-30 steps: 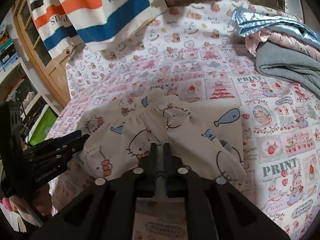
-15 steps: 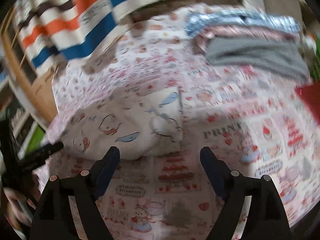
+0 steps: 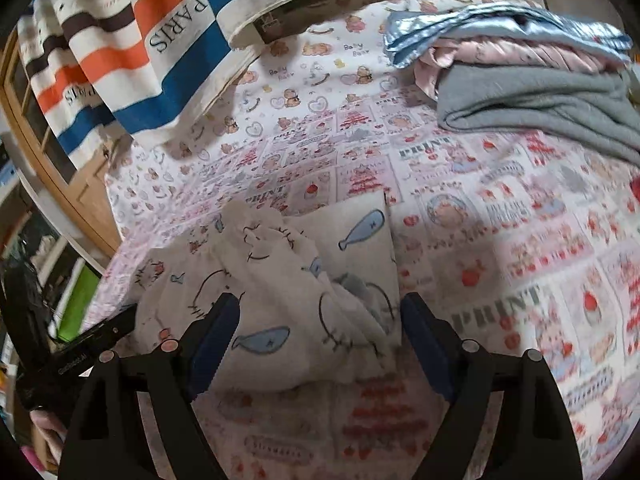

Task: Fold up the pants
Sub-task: 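Grasp the folded pants bundle with both grippers and lift it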

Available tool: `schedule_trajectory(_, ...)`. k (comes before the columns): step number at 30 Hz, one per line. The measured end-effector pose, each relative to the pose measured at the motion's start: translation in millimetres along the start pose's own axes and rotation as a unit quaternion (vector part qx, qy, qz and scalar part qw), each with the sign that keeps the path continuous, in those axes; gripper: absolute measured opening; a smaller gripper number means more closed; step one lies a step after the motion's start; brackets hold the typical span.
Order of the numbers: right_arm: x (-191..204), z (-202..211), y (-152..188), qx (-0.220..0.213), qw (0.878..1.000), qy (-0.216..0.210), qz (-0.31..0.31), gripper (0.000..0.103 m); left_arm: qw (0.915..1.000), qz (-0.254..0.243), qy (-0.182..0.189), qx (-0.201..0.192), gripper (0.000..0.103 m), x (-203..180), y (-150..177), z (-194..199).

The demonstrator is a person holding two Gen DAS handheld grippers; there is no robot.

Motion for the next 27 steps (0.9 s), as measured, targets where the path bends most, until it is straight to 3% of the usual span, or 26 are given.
schedule_trajectory(1,0,-2,-1,0.003,1.000,0.009,0.008,0.082,1.0000,-0.001,0.002,-0.002,0.068,-1,-1,-1)
schedule_trajectory(4,-1,-7,-2,0.004,0.999,0.044,0.030,0.060,0.9999,-0.004,0.004,-0.009,0.055,-5,-3,-3)
schedule_trajectory(6,3,-11,-1,0.008,0.999,0.034,0.038,0.040,0.9998,-0.011,0.012,-0.015,0.030,-9,-4,-1)
schedule_trajectory(9,9,-10,-2,0.001,0.999,0.015,0.045,0.020,0.9985,-0.043,-0.002,-0.034,0.022,-19,-7,8)
schedule_trajectory(20,27,26,-27,-0.064,0.994,-0.002,0.092,0.017,0.9922,-0.076,0.014,-0.098,0.019,-41,-39,44)
schedule_trajectory(27,21,69,-81,-0.126,0.983,0.025,0.128,0.017,0.9819,-0.094,0.046,-0.158,0.018,-90,-96,68)
Point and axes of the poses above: each gripper's, at about its wrist camera, not at the fingertips, and z roughly against the way its jaws point, x to its left, y to its underside, the point moved 9 cm from there along -z, roughly the way its jaws point, and after that the axes turned 10 degrees about -y, right-handed, at the moved point
